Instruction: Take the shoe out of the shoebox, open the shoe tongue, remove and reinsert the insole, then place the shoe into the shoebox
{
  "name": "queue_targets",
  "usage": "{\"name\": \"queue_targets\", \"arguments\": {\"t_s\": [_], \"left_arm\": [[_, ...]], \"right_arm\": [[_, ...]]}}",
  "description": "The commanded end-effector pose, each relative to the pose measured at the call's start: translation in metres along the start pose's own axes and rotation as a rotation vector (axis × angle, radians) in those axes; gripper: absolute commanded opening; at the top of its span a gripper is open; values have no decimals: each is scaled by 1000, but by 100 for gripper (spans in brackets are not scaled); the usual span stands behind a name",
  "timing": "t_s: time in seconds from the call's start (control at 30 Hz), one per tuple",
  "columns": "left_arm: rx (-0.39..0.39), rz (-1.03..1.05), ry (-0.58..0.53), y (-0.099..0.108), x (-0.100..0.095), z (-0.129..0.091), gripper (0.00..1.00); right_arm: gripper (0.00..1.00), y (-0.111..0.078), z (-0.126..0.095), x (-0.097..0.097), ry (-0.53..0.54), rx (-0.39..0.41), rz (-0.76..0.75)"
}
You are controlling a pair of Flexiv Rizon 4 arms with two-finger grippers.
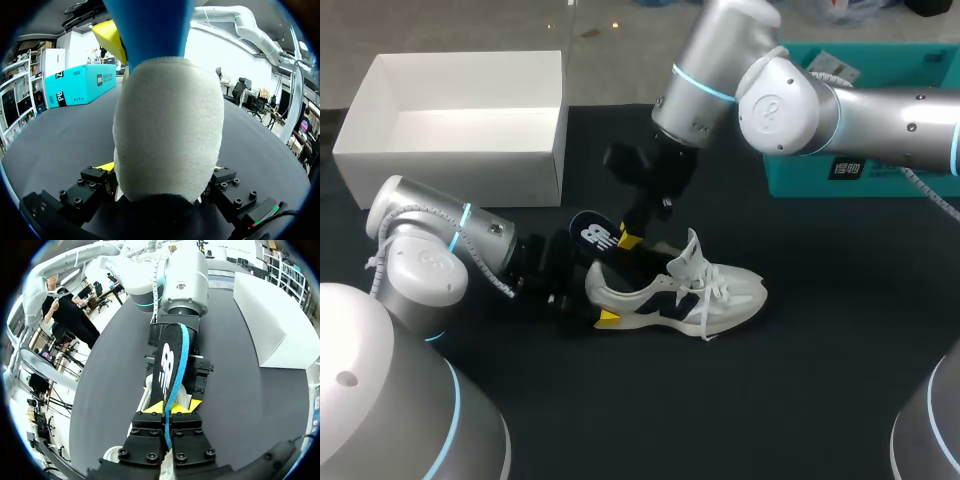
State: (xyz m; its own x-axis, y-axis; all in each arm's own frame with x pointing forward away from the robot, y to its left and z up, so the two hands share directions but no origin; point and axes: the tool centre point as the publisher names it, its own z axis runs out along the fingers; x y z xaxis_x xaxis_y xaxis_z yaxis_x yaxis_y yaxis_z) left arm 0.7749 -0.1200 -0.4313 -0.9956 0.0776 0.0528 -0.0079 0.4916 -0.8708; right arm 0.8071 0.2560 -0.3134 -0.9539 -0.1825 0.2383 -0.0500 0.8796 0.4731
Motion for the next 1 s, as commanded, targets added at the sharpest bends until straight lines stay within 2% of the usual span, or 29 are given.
{"name": "queue_targets", "arguments": {"t_s": [0.03, 0.17, 0.3, 1.0], "left_arm": [[-1, 0, 1, 4, 0, 2, 0], [-1, 0, 1, 4, 0, 2, 0], [-1, 0, 1, 4, 0, 2, 0], [-1, 0, 1, 4, 0, 2, 0]], "right_arm": [[0, 9, -14, 2, 5, -18, 7], [0, 24, -30, 1, 30, -110, 10], [0, 37, -55, 3, 36, -192, 24], [0, 37, -55, 3, 36, -192, 24]]}}
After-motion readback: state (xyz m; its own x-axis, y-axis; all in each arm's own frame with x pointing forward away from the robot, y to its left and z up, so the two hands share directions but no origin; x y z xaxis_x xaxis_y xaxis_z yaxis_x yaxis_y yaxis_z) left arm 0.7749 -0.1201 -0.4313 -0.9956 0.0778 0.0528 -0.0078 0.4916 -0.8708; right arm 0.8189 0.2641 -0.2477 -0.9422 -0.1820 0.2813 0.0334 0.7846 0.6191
